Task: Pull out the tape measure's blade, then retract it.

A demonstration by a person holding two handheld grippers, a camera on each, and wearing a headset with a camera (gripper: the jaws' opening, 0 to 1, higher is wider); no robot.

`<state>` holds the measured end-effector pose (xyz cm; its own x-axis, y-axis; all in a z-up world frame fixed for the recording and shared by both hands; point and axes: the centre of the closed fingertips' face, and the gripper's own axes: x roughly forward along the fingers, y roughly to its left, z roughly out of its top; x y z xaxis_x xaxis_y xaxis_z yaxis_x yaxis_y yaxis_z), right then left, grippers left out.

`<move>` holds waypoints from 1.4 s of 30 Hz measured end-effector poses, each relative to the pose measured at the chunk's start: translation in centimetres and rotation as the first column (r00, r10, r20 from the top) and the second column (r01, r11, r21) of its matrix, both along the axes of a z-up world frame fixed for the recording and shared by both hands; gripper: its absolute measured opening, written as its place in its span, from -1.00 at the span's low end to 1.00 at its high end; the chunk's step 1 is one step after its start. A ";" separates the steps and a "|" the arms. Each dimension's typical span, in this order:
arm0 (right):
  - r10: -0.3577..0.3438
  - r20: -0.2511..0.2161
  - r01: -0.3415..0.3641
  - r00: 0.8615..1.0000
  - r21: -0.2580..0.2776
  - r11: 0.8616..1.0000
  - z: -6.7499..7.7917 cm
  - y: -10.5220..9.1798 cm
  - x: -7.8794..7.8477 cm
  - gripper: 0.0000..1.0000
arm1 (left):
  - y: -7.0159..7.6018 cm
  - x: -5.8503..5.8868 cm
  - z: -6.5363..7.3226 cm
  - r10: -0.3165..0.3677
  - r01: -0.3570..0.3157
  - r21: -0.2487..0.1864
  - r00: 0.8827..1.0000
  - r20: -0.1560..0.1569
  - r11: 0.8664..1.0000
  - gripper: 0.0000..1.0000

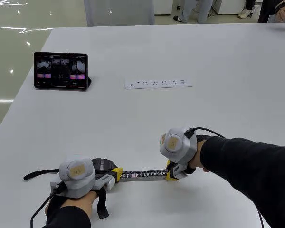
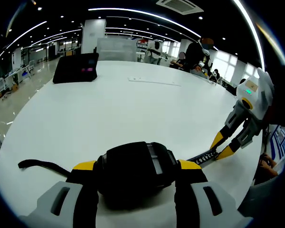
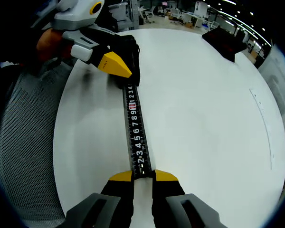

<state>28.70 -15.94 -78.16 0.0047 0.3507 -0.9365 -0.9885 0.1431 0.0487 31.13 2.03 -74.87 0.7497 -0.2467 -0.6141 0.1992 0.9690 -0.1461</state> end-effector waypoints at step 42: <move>-0.006 -0.014 0.006 1.000 0.014 1.000 -0.1 1.3 0.1 -0.80 | 0.0 0.0 -0.1 -0.001 0.001 -0.005 1.000 -0.008 1.000 0.22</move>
<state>28.79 -14.61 -78.23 -0.0063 0.3640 -0.9314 -0.9868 0.1485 0.0647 31.17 1.99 -74.96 0.7444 -0.2502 -0.6191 0.1990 0.9681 -0.1521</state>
